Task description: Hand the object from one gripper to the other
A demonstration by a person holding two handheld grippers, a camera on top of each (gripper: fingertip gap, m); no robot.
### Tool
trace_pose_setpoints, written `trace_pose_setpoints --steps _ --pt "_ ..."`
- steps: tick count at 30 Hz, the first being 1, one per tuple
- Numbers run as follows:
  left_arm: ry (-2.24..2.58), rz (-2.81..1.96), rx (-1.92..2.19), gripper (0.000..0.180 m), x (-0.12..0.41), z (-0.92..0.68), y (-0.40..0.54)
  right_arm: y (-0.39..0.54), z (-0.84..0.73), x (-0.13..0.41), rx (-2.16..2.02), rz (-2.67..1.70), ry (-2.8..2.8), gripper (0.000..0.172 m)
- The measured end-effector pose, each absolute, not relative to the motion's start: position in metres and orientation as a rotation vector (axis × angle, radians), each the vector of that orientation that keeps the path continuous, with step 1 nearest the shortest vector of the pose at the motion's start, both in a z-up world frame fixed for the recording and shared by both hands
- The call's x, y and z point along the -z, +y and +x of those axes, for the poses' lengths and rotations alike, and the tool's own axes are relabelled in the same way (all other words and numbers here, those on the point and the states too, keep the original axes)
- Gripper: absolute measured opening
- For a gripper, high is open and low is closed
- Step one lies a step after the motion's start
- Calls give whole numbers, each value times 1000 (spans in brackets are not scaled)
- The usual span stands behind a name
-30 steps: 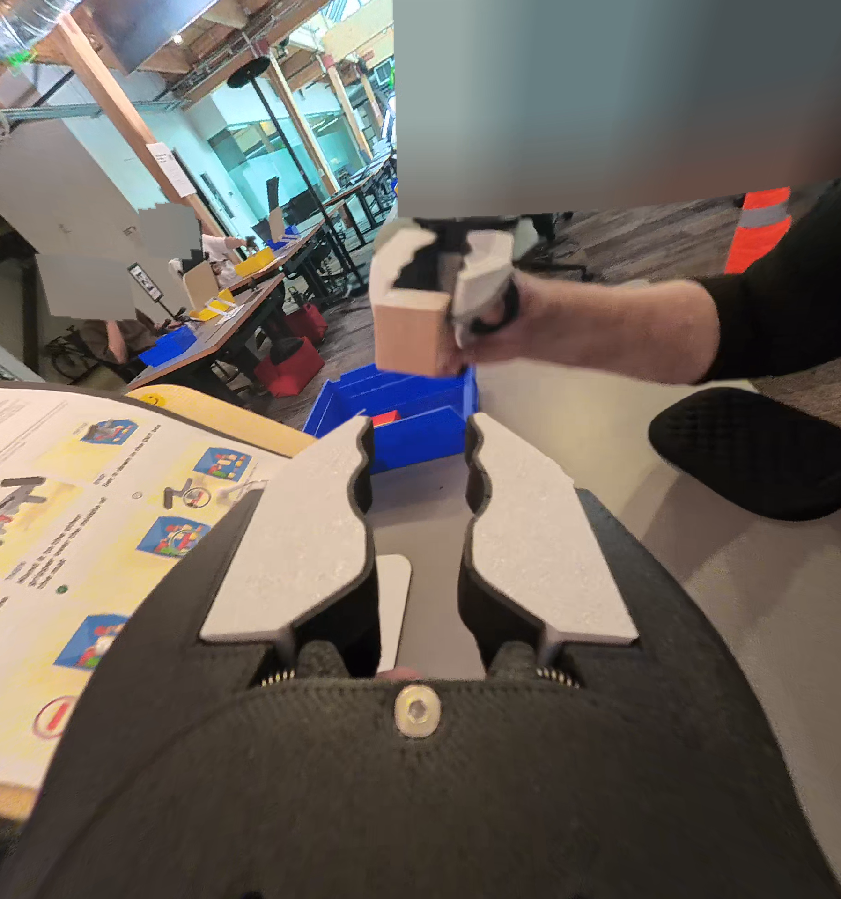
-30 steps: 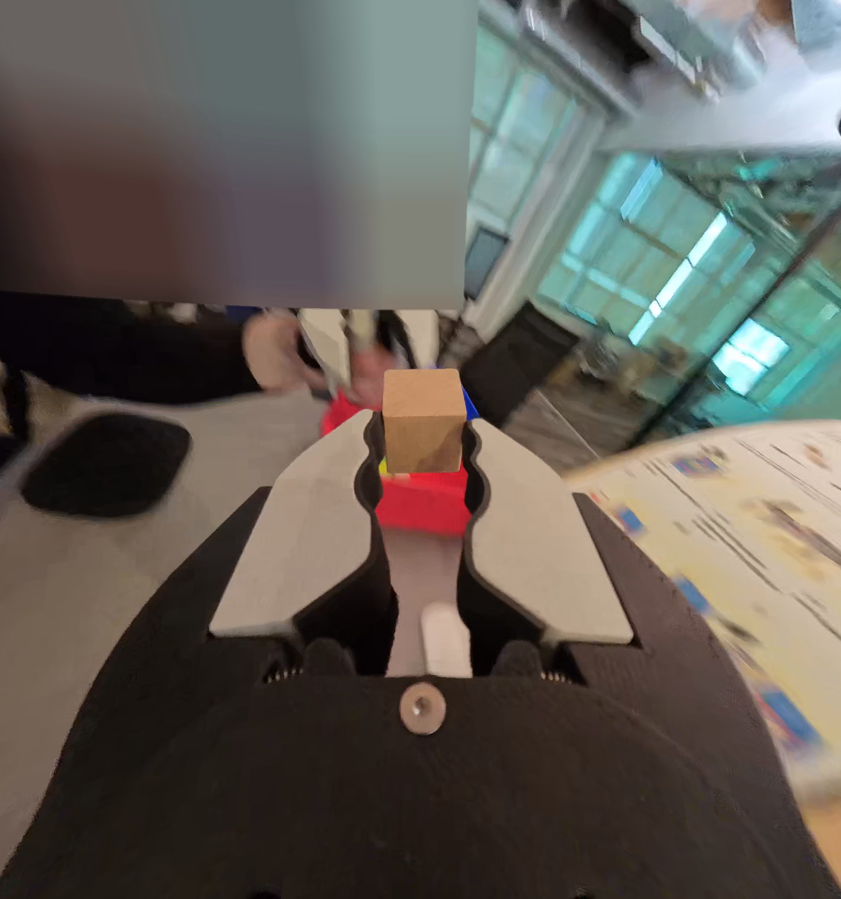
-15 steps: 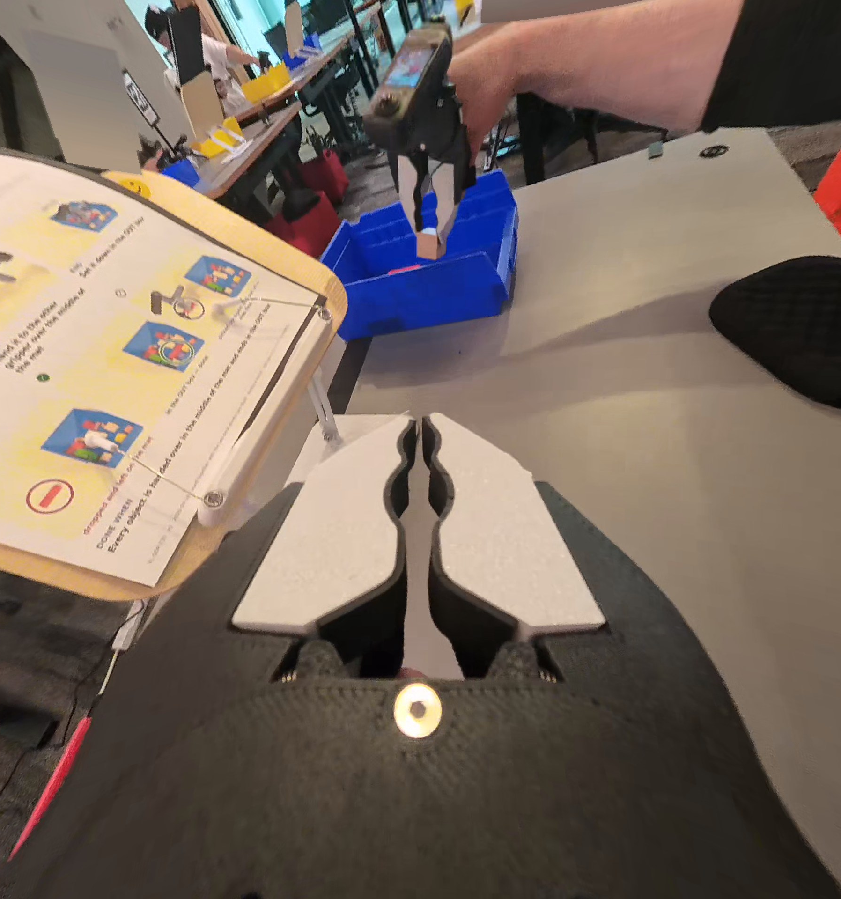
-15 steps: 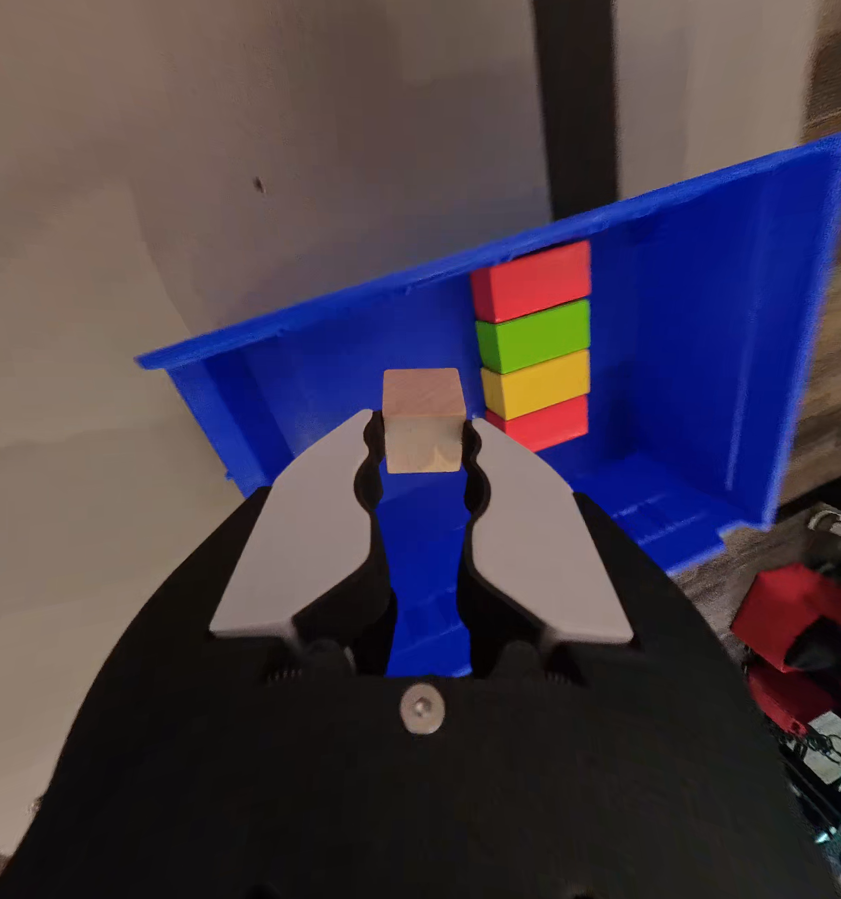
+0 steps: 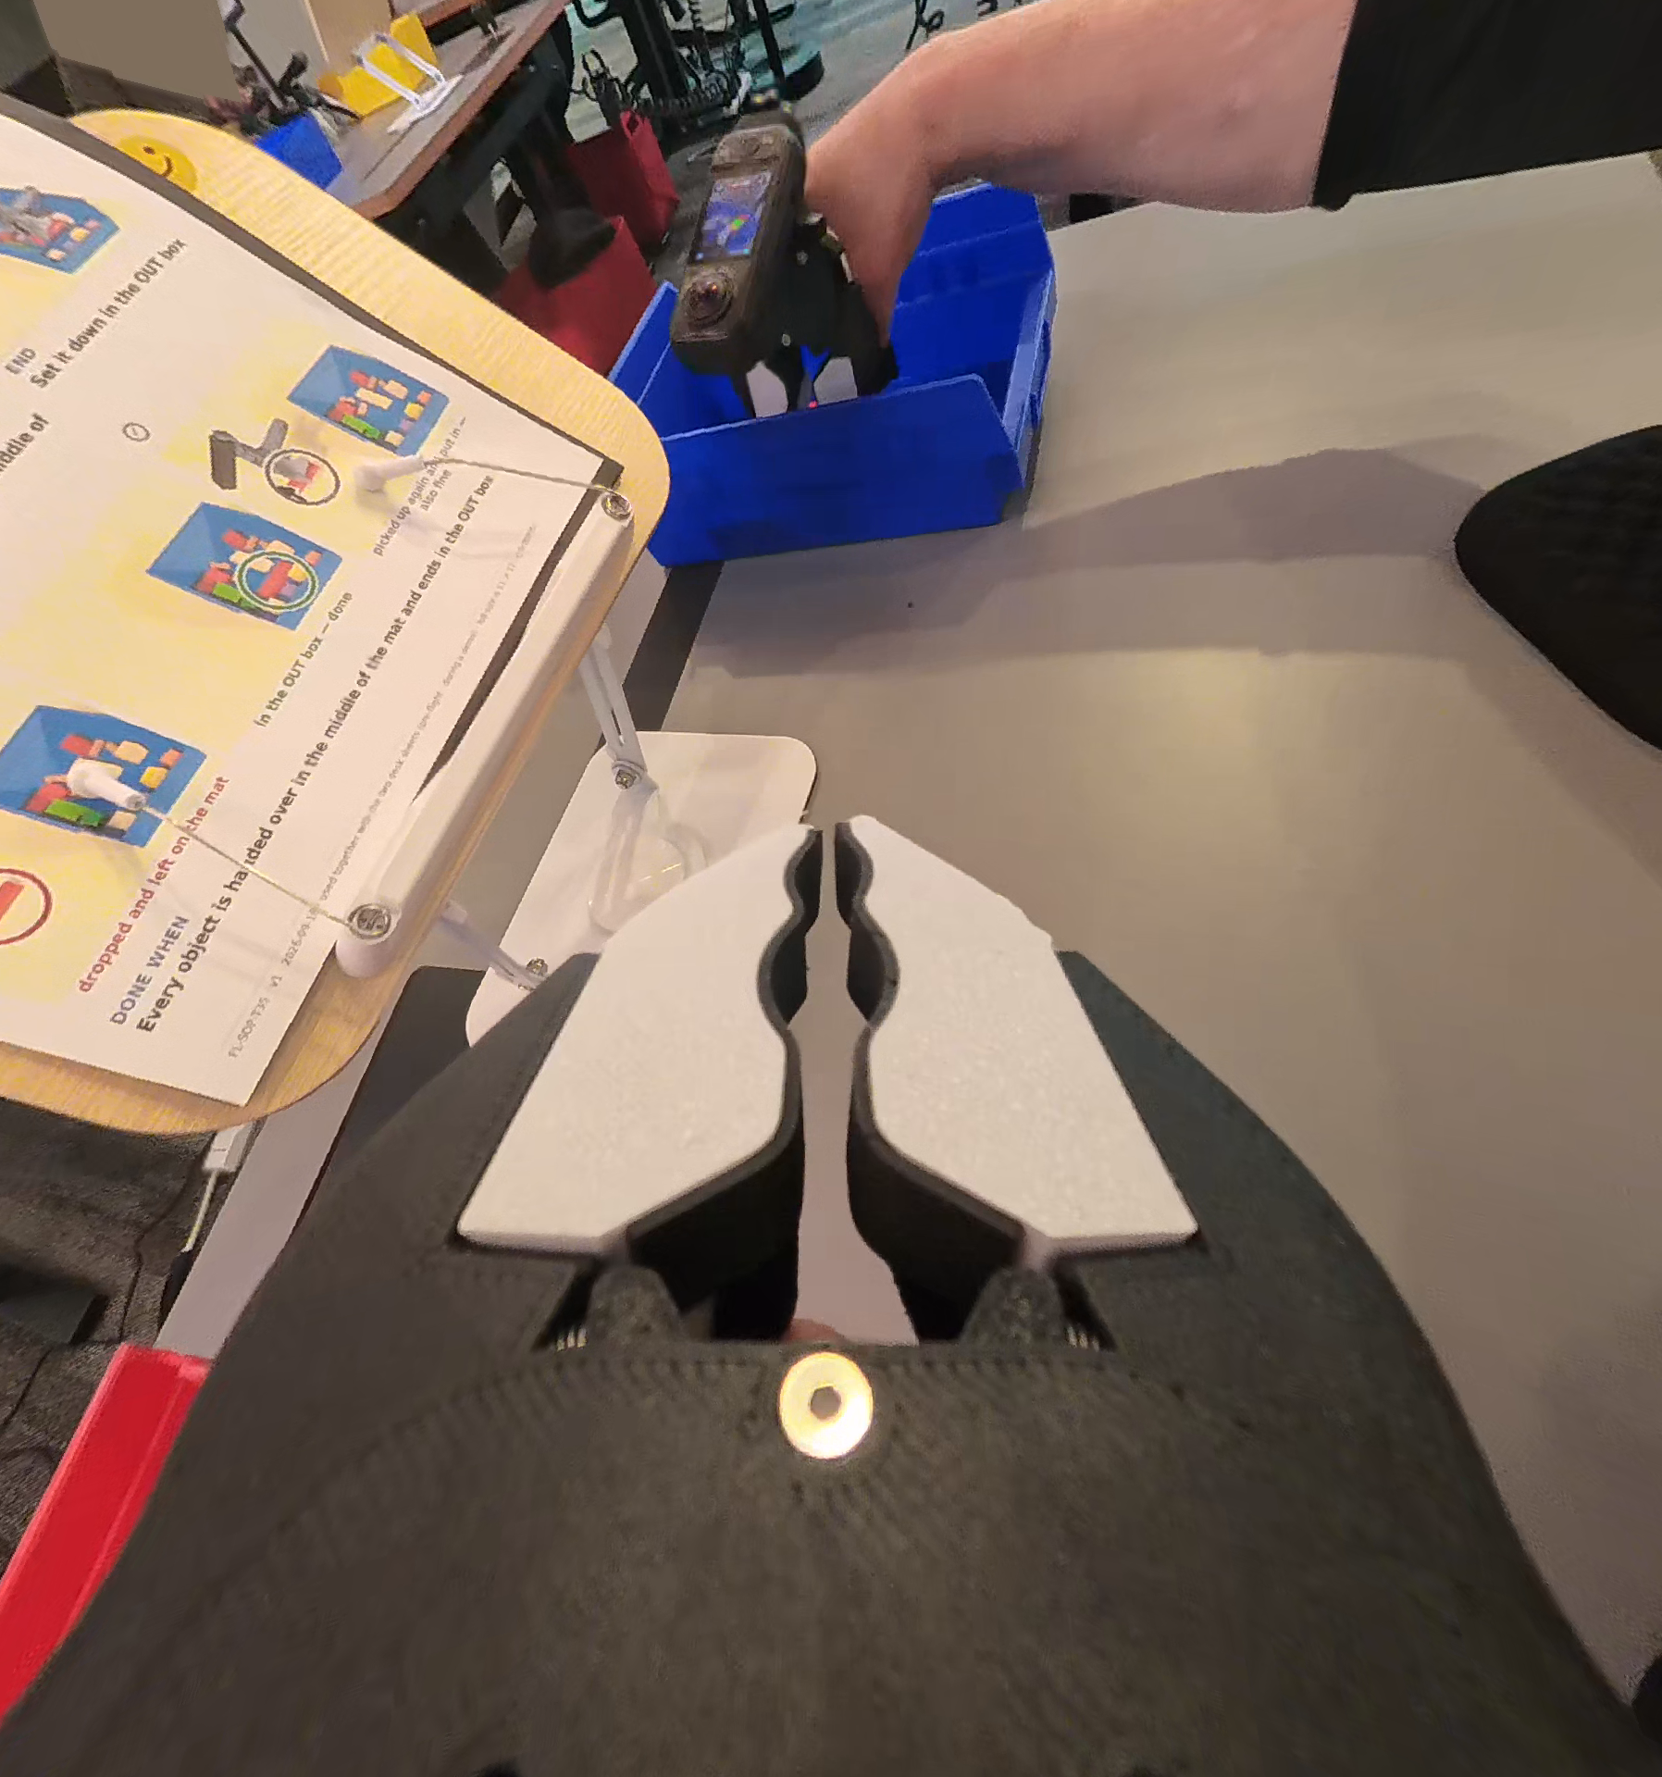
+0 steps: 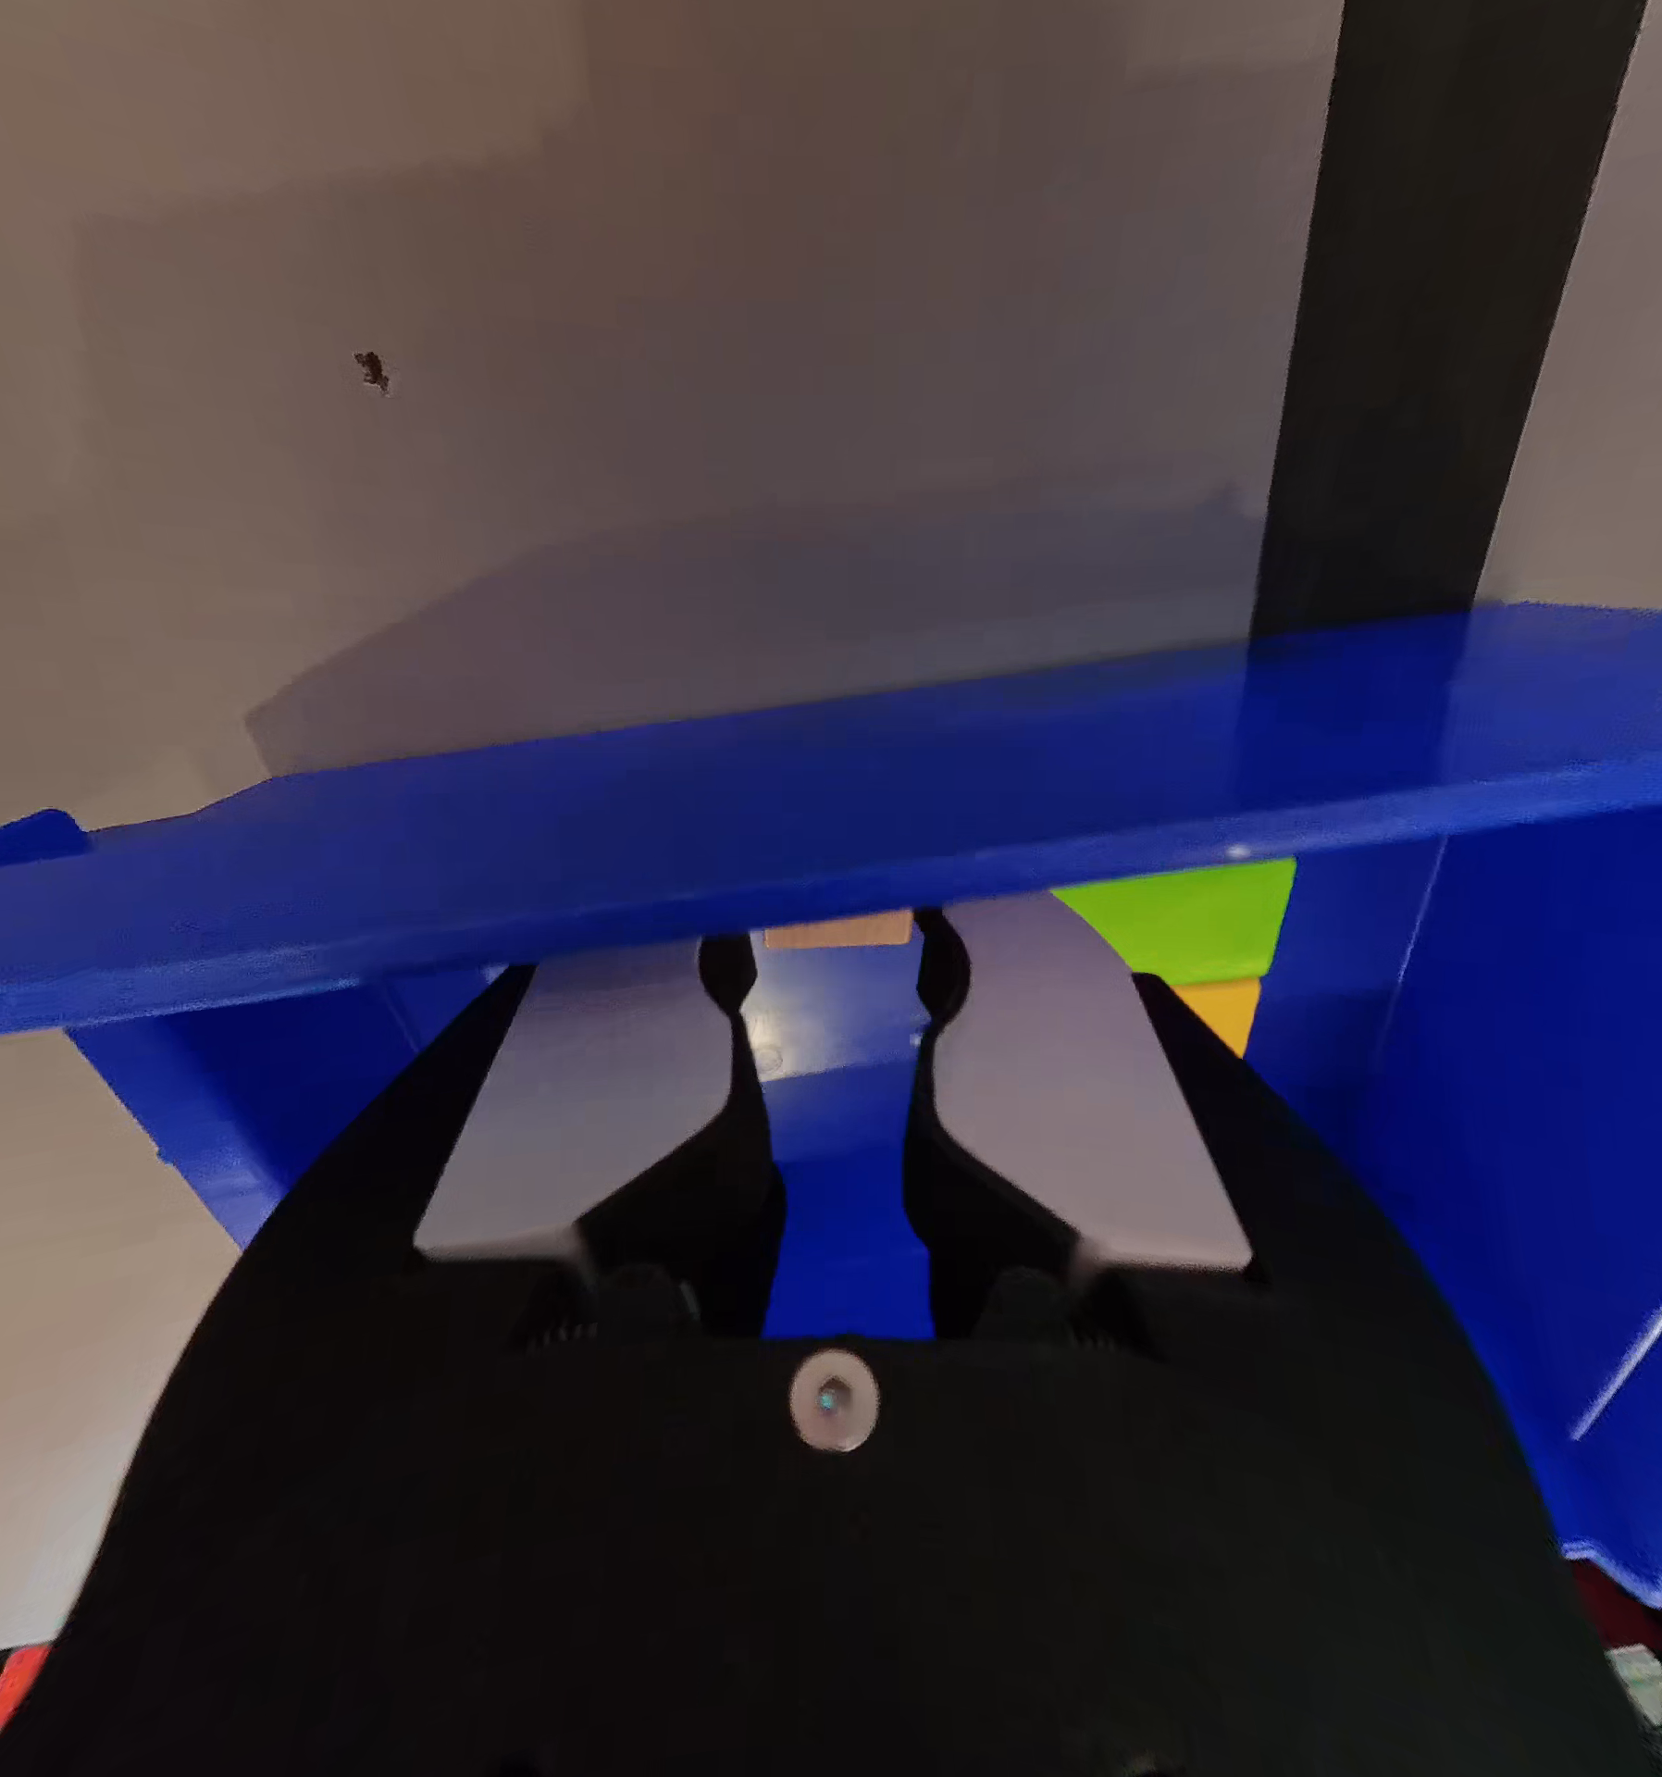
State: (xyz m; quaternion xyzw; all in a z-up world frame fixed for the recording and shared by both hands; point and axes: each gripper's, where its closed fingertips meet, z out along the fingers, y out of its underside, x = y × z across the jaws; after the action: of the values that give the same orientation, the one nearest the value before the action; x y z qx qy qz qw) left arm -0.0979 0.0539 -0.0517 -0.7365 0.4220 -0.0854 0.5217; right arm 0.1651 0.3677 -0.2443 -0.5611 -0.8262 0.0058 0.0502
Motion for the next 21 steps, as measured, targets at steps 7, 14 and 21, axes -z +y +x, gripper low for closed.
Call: trace_pose_setpoints --steps 7,14,21 --pt "1030 -1771 208 5 54 -85 62 369 157 246 -56 -1669 -2547 30" --pt "996 -1811 136 15 50 -105 57 367 165 231 -58 -1709 -2485 45" --pt "860 -2061 -95 26 71 -220 34 347 181 176 -16 -1682 -2282 43"
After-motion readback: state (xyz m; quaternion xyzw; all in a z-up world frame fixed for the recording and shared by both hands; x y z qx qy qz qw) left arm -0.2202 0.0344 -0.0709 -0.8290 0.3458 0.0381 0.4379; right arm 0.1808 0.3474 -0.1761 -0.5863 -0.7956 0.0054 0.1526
